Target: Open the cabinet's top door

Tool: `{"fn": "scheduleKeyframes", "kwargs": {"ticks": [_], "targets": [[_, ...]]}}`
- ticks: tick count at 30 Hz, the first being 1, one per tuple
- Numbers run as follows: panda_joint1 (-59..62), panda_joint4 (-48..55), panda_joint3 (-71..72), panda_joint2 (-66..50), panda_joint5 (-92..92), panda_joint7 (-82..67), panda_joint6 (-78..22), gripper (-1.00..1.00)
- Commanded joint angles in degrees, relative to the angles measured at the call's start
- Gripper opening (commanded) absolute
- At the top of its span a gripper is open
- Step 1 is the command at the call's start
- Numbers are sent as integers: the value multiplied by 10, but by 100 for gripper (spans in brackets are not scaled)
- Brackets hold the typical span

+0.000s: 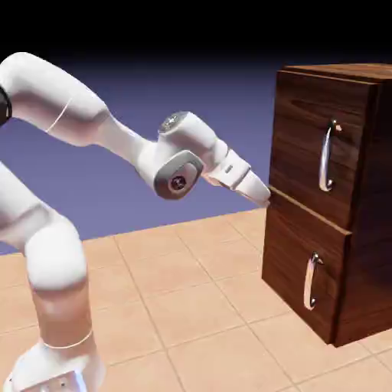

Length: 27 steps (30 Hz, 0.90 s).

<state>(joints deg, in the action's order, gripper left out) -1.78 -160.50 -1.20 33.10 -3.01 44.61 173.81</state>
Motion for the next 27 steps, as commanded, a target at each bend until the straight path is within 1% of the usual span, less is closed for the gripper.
{"fn": "scheduleKeyframes", "kwargs": {"ticks": [1,27], "targets": [[-9,4,-10,4,-25,18,-2,100],[-244,112,-268,100,-673,481,-44,100]]}}
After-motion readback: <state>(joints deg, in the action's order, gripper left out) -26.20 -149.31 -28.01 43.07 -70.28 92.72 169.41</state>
